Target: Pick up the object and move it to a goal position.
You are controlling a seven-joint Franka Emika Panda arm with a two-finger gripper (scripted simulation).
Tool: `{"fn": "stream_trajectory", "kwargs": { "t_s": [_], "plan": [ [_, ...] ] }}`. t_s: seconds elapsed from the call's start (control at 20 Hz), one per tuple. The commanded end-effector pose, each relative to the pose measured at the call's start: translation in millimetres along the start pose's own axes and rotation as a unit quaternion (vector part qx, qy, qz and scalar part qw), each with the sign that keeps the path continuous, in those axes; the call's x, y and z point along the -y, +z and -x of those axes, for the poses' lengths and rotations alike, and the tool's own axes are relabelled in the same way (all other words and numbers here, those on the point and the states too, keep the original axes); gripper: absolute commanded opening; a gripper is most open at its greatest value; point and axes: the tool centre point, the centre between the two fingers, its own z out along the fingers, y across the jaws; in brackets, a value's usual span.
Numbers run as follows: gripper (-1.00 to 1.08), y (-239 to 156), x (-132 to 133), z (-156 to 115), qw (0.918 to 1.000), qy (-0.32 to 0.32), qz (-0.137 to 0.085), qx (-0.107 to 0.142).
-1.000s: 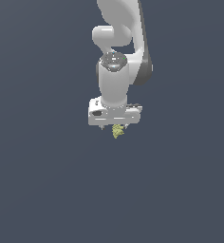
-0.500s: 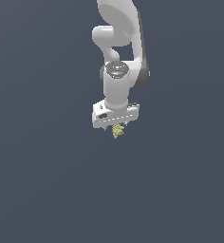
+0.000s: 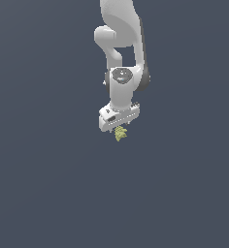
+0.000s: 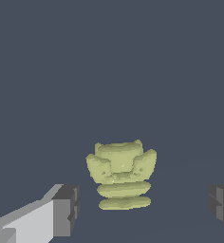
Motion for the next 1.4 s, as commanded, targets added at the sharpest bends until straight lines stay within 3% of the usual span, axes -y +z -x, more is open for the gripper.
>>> {"fn": "stream_trajectory", "kwargs": {
  "t_s": [0.0,0.55,1.35],
  "plan": [
    [1.0,5,4,5,0.9998,-0.019,0.0,0.0],
    [1.0,13,9,10,0.9993,-0.037,0.0,0.0],
    [1.0,61,10,11,0.9992,-0.04,0.0,-0.001]
  ]
}}
